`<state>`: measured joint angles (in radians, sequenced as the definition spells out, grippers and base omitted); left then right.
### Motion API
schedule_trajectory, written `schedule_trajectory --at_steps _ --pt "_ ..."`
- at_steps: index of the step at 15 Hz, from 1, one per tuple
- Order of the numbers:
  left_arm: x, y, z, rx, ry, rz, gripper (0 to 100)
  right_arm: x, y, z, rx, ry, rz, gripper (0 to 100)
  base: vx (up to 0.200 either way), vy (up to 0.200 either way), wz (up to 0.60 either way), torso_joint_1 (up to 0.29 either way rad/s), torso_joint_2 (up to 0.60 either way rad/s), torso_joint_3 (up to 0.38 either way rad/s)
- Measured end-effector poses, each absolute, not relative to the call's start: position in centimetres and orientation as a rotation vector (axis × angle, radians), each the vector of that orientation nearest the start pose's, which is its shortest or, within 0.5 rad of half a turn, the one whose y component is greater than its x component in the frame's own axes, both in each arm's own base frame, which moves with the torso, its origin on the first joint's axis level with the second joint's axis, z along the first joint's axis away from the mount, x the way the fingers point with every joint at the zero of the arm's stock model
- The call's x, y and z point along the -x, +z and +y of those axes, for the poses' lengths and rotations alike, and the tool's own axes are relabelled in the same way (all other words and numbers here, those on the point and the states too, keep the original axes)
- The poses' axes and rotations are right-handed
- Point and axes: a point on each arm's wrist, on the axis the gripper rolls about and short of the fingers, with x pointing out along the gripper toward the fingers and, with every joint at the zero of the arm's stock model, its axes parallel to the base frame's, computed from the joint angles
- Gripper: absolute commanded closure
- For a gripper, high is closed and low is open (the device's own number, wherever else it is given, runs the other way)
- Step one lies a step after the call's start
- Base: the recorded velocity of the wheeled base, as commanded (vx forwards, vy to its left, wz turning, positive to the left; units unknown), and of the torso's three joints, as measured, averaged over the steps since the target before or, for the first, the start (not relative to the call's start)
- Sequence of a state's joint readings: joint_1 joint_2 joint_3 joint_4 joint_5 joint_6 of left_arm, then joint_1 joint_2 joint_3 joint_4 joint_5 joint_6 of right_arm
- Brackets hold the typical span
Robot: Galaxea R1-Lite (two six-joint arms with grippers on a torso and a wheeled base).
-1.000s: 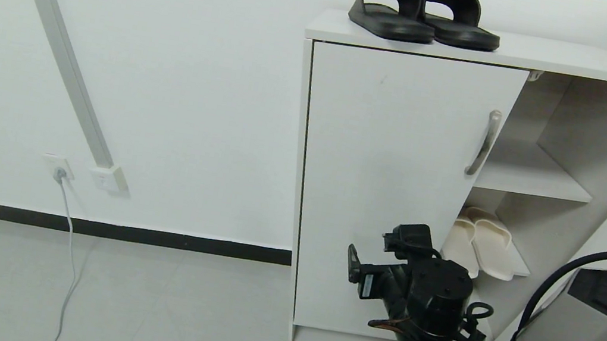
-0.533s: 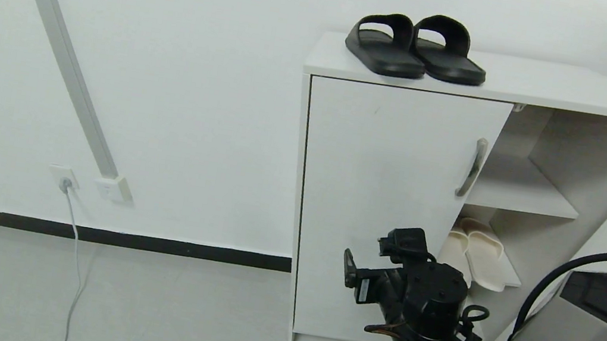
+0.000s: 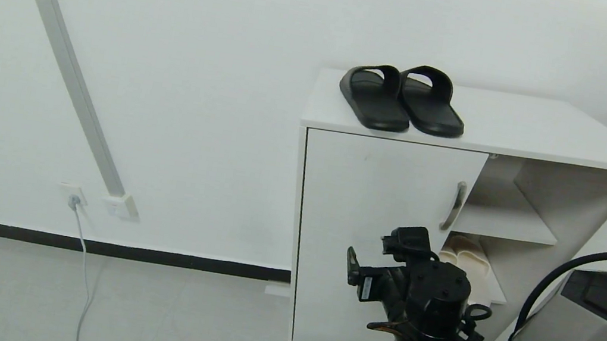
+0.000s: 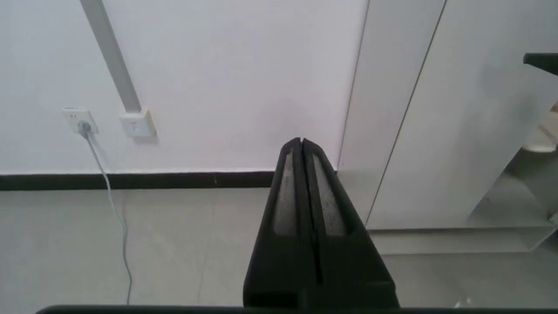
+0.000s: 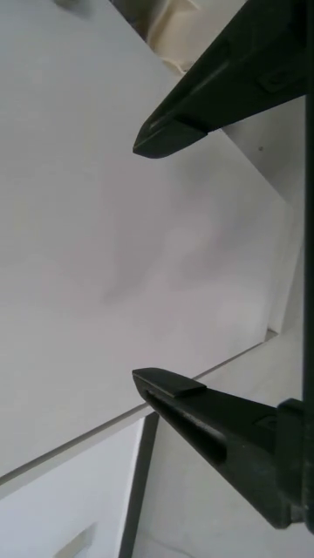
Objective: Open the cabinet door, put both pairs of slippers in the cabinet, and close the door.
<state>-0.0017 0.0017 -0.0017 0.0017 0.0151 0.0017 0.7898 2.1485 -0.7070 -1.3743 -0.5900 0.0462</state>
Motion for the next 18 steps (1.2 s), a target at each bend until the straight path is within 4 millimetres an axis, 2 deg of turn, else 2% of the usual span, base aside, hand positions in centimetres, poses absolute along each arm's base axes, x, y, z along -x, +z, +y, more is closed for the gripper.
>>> schedule_trajectory --at_steps 9,18 --pt "2.28 7.59 0.04 -0.002 0.013 0.001 100 -26.04 7.99 24.49 0.008 0.198 0.055 0 0.000 0.000 0.00 0.188 -0.50 -0.318" --pt "2.28 7.59 0.04 -0.004 0.013 0.001 100 -25.90 7.71 24.30 0.017 0.220 0.068 0 0.000 0.000 0.00 0.242 -0.57 -0.328"
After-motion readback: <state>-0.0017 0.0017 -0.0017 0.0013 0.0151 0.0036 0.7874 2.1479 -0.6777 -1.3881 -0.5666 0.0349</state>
